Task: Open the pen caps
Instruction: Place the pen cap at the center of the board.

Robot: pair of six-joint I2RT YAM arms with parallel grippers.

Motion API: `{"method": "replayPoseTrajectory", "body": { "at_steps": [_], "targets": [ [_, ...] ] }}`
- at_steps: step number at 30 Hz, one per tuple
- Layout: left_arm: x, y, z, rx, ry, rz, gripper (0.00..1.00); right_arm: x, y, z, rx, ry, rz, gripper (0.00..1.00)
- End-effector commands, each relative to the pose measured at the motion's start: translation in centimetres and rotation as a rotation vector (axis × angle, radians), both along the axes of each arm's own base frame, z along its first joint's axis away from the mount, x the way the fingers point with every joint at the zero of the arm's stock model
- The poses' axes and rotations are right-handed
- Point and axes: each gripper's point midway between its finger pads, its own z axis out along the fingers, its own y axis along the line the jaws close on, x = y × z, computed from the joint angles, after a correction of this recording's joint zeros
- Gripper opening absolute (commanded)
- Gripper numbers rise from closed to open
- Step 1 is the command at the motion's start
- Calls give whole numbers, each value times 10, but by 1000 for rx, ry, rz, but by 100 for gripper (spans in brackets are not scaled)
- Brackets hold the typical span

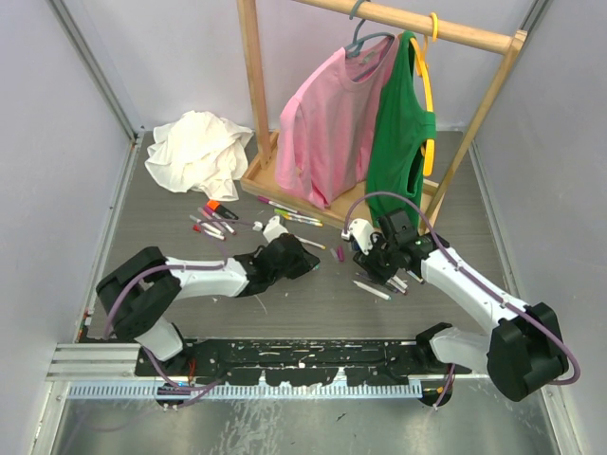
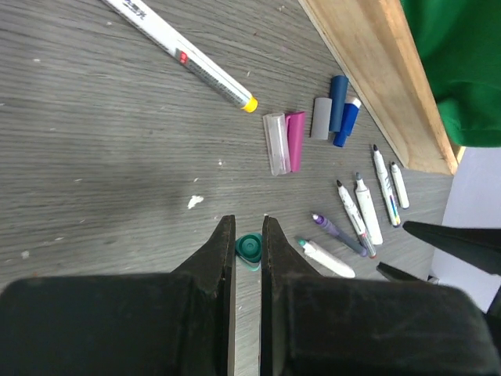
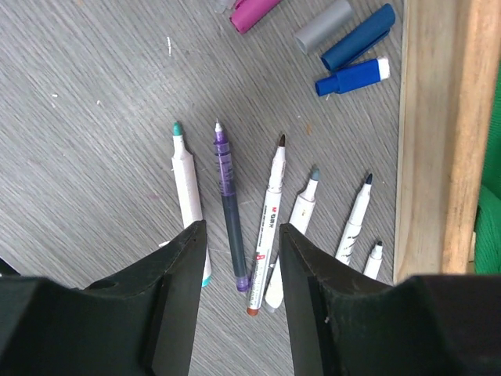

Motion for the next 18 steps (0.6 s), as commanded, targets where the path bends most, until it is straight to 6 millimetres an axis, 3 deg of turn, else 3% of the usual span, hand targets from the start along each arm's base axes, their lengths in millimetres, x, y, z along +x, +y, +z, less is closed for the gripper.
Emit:
{"method": "replayPoseTrajectory", "body": {
  "at_steps": [1,10,18],
  "targets": [
    [8,-11,-7,43,61,39,0,19,3,19,28,-81,-31,48],
    [14,-35,-18,33,98,10,1,24,-5,18,0,-104,-60,49],
    [16,-45,-25,24,118,0,9,23,-5,17,3,-100,-58,49]
  ]
}}
